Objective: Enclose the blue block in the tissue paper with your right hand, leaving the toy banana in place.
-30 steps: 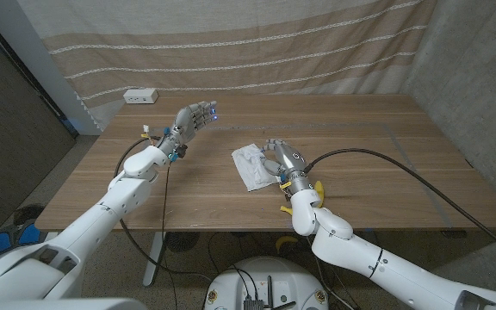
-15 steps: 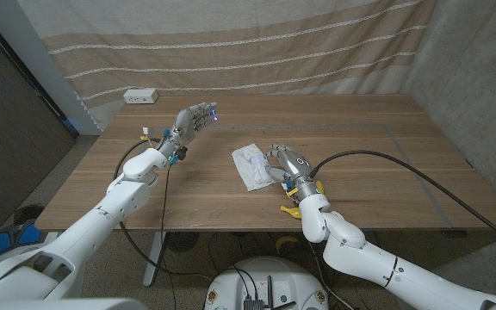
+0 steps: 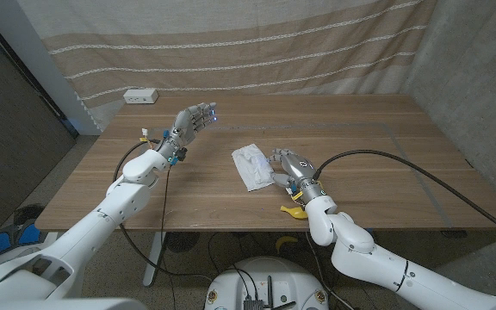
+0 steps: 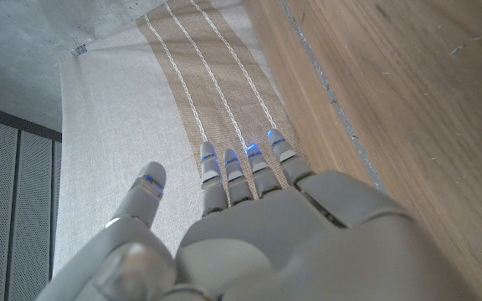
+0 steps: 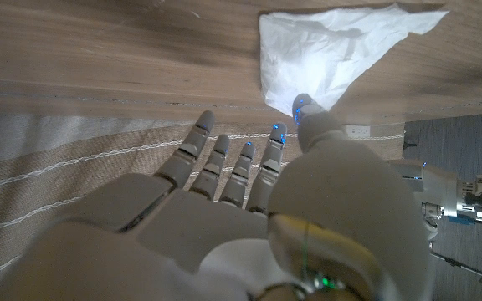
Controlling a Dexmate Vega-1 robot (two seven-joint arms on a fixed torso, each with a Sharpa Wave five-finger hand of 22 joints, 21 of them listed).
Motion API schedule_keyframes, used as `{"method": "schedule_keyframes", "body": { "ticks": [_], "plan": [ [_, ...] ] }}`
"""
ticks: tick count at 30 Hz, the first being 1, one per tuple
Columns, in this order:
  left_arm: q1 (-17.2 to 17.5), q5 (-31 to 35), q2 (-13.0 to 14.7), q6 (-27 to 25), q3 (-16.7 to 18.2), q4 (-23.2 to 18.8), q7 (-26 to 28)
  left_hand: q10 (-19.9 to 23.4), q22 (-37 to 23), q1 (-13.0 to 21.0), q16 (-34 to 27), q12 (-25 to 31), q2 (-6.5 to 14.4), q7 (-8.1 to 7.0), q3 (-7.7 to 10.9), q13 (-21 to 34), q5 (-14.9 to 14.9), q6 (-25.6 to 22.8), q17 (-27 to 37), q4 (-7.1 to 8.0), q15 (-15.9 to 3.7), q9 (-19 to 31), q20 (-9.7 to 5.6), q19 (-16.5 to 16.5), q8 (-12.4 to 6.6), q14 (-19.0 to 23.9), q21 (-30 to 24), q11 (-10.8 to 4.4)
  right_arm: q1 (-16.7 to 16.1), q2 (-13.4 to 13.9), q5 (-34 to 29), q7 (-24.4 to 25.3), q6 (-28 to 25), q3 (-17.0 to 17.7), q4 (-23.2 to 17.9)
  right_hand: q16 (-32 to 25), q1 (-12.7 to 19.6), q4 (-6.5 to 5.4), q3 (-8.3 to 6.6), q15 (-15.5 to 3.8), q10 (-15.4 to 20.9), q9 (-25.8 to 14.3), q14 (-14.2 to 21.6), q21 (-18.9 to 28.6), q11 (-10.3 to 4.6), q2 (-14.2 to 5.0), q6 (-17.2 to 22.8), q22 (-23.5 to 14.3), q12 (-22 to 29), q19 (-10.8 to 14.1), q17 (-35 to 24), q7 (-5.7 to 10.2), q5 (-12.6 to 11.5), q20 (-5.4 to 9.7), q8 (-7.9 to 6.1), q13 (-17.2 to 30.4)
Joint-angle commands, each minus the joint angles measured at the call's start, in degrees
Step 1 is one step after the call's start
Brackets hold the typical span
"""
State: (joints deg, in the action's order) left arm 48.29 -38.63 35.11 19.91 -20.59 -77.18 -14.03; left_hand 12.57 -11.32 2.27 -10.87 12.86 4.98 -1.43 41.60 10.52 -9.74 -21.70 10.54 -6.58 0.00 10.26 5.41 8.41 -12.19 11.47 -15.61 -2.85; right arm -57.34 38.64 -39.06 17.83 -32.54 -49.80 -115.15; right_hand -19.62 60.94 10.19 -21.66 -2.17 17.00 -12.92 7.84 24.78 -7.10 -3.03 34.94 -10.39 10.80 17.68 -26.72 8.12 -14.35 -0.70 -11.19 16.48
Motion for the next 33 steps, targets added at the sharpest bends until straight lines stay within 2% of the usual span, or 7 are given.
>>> {"method": "schedule_keyframes", "body": {
  "ticks": [1,5,10,17,21,26,33],
  "plan": [
    [-0.2,-0.7,-0.3,0.6,0.3,0.8,-0.8,0.0,-0.1,-0.6,-0.3,-0.3,2.4,0.08,-0.06,0.3,-0.2,0.0,0.1,0.40,-0.06,0.3,0.23,0.5,0.34,0.4,0.4,-0.09,-0.3,2.1,-3.3,-7.0,-1.6,0.0,-2.1,0.5,0.5,-0.17,0.46,-3.91,-1.2,-0.1,-0.5,-0.2,-0.04,0.79,-1.7,-0.2,-0.2,-0.1,-0.1,0.05,0.6,0.25,0.31,0.1],
    [-0.1,-1.5,-0.5,0.6,0.6,0.9,-1.2,0.0,-0.1,-0.8,-0.3,-0.3,2.3,0.08,-0.11,0.3,-0.2,0.0,0.2,0.50,-0.01,0.3,0.21,0.5,0.39,0.5,0.4,-0.09,-0.4,2.1,-4.1,-8.5,-2.0,-0.1,-2.5,0.9,0.3,-0.50,0.93,-3.24,-2.4,-0.1,-1.5,-0.5,0.28,1.30,-3.8,-0.2,-0.2,-0.5,-0.1,-0.30,1.5,0.04,0.55,0.0],
    [-0.1,-2.3,-0.6,0.6,0.9,1.2,-1.9,0.0,-0.1,-0.9,-0.3,-0.4,2.3,0.08,-0.15,0.3,-0.2,0.0,0.2,0.67,0.00,0.3,0.22,0.6,0.45,0.4,0.3,-0.16,0.1,2.1,-5.0,-11.3,-3.0,-0.3,-2.9,1.5,0.3,-0.69,1.24,-2.44,-4.9,0.1,-2.6,-1.1,1.06,1.88,-9.8,-0.2,-0.3,-1.6,0.0,-0.29,2.7,-0.58,1.36,-0.1],
    [0.2,-2.8,-0.5,0.6,1.2,1.0,-2.0,-0.1,-0.1,-1.0,-0.3,-0.5,2.3,0.08,-0.21,0.3,-0.2,0.2,0.2,0.86,0.04,0.4,0.27,0.6,0.59,0.4,0.3,-0.08,1.1,1.9,-6.5,-14.5,-3.9,-0.9,-2.8,2.8,-0.6,-1.02,1.62,-0.78,-9.6,0.5,-4.5,-2.2,2.20,3.01,-17.0,-0.2,-0.5,-3.2,0.2,-2.08,3.7,-1.85,1.27,-0.4],
    [0.4,-3.5,-0.6,0.4,1.6,0.8,-2.2,-0.1,-0.1,-1.1,-0.3,-0.5,2.3,0.11,-0.23,0.3,-0.2,0.2,0.2,0.94,0.04,0.4,0.26,0.7,0.64,0.4,0.3,-0.02,1.6,2.1,-7.0,-15.7,-3.2,-1.0,-2.6,3.1,-0.5,-0.91,1.39,-0.56,-10.7,0.6,-4.8,-2.4,2.12,3.05,-17.7,-0.2,-0.5,-3.4,0.2,-0.72,3.7,-1.89,1.00,-0.5],
    [0.5,-4.1,-0.8,0.6,1.8,1.2,-2.8,-0.3,-0.1,-1.2,-0.2,-0.6,2.3,0.14,-0.25,0.3,-0.2,0.3,0.2,1.09,0.10,0.4,0.28,0.7,0.74,0.4,0.3,-0.02,2.6,2.3,-8.3,-18.4,-3.4,-1.6,-2.4,3.1,0.2,-0.69,1.14,-0.57,-11.4,0.9,-4.9,-2.6,1.94,2.80,-18.0,-0.2,-0.2,-3.4,0.2,2.88,3.7,-1.78,0.55,-0.7],
    [0.9,-4.7,-0.9,0.4,2.2,1.0,-2.5,-0.5,-0.1,-1.2,-0.2,-0.7,2.3,0.10,-0.25,0.3,-0.2,0.7,0.2,1.21,0.06,0.4,0.33,0.8,0.93,0.4,0.3,0.06,3.3,2.2,-9.6,-20.3,-3.2,-1.9,-1.7,3.2,2.1,-0.29,0.40,-0.78,-12.9,1.1,-5.3,-2.8,1.18,1.89,-19.1,-0.2,-0.2,-3.6,0.0,4.44,3.7,-1.33,0.45,-0.9]
  ]
}}
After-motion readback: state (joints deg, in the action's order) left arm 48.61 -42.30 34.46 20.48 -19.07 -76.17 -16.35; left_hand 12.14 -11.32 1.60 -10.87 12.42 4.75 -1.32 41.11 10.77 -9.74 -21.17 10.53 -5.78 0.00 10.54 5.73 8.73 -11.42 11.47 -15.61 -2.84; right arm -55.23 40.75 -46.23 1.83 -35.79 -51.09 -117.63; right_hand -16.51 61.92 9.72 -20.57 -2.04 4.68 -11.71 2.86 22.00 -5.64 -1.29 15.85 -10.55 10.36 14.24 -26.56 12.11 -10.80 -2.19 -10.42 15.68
